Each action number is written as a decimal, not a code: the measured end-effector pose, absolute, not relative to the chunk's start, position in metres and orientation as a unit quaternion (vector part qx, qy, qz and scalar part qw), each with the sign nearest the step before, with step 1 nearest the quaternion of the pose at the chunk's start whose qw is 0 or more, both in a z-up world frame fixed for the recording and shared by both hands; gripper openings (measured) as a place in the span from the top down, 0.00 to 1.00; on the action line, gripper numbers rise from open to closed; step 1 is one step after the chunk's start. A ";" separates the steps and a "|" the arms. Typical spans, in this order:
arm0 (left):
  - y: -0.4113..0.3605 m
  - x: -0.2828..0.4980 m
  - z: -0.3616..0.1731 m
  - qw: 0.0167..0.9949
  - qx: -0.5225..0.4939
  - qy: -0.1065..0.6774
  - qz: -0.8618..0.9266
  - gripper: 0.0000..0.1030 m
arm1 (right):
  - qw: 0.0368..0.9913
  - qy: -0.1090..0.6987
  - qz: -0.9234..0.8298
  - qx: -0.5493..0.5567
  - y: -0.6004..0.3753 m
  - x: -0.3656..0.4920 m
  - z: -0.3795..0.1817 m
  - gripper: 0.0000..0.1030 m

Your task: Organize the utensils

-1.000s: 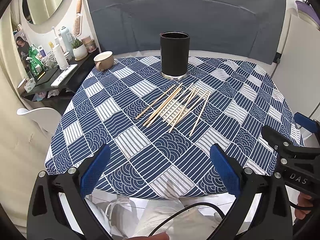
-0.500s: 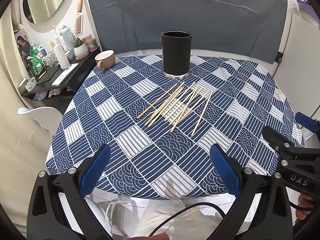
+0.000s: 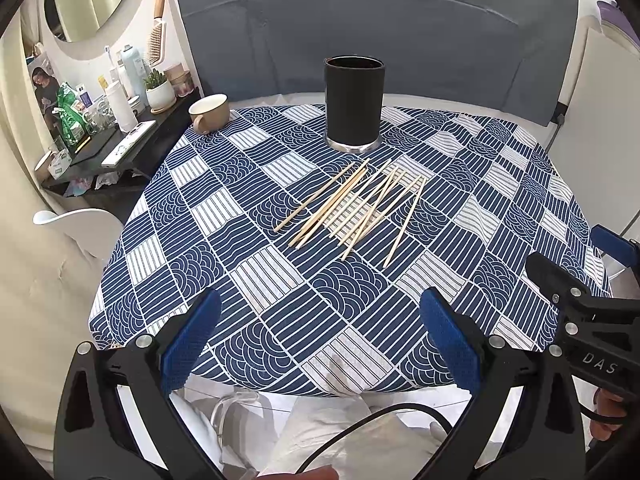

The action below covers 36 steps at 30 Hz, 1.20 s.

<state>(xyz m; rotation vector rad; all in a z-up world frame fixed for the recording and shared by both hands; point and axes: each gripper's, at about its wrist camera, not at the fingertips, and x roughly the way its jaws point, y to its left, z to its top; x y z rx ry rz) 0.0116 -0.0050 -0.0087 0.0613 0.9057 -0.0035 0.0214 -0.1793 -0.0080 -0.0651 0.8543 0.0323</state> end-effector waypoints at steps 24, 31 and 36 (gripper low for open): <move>0.008 0.035 -0.016 0.888 0.019 0.459 -0.010 0.06 | 0.900 0.433 0.011 -0.042 -0.165 0.043 -0.015 0.08; 0.017 0.063 -0.020 0.878 0.029 0.478 -0.019 0.06 | 0.891 0.452 0.001 -0.044 -0.155 0.067 -0.022 0.08; 0.029 0.090 -0.025 0.865 0.023 0.500 -0.022 0.06 | 0.881 0.470 0.001 -0.055 -0.142 0.089 -0.030 0.08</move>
